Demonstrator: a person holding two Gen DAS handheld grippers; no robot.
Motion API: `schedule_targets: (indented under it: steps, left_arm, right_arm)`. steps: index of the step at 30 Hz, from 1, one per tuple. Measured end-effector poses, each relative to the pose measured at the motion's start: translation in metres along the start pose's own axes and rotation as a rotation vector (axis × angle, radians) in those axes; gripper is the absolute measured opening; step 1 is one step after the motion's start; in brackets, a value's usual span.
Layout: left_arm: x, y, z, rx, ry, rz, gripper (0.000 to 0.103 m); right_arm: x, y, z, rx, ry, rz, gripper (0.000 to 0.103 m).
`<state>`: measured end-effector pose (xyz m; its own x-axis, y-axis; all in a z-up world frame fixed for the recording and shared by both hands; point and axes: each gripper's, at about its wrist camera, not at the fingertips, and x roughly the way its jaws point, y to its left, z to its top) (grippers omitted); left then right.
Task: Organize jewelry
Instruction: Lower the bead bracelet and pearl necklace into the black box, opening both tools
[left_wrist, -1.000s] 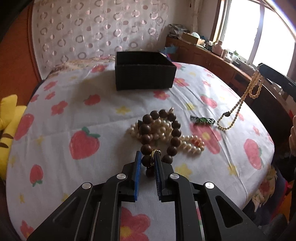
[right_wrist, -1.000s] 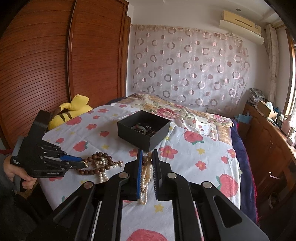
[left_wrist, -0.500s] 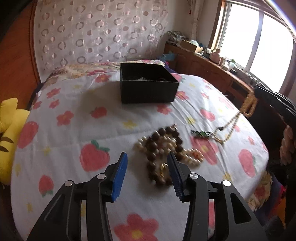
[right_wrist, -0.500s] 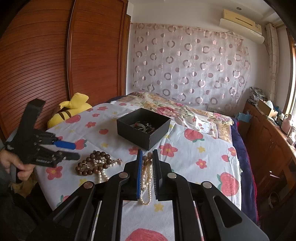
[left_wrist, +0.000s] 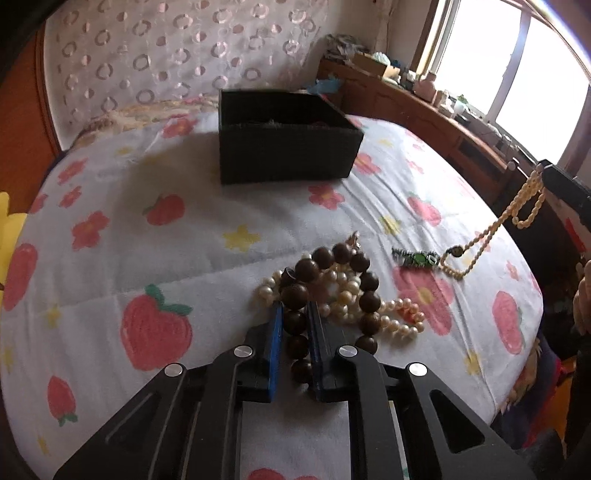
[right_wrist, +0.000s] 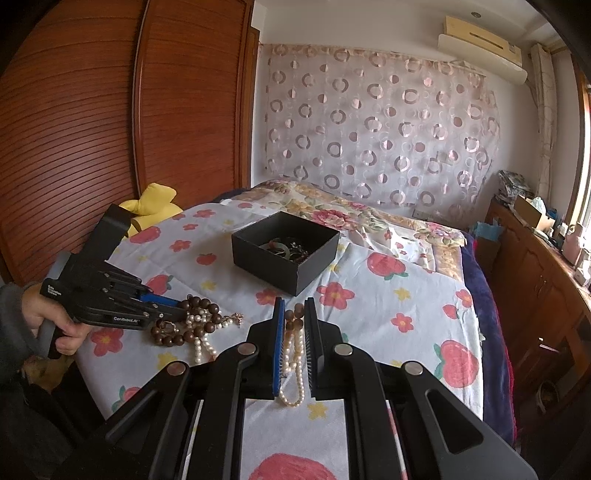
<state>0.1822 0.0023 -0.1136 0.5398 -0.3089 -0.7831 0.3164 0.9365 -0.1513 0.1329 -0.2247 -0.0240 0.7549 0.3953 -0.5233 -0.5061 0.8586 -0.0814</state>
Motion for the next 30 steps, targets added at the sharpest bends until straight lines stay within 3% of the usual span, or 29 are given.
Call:
schedule_targets:
  steps: [7, 11, 17, 22, 30]
  left_arm:
    - [-0.056, -0.024, 0.025, 0.051, -0.157, -0.037, 0.012]
    - [-0.081, -0.037, 0.048, 0.078, -0.227, -0.073, 0.012]
    - [-0.099, -0.050, 0.084, 0.121, -0.296, -0.066, 0.012]
    - [-0.092, -0.048, 0.116, 0.123, -0.315, -0.054, 0.012]
    - [-0.036, -0.023, 0.159, 0.093, -0.277, 0.010, 0.012]
  right_arm:
    - [-0.008, -0.005, 0.006, -0.005, -0.039, -0.003, 0.012]
    - [-0.021, -0.005, 0.024, -0.020, -0.089, -0.001, 0.012]
    - [-0.030, -0.001, 0.058, -0.071, -0.155, -0.007, 0.012]
    - [-0.020, -0.001, 0.090, -0.106, -0.182, -0.002, 0.012]
    - [0.022, -0.009, 0.126, -0.135, -0.172, 0.015, 0.012]
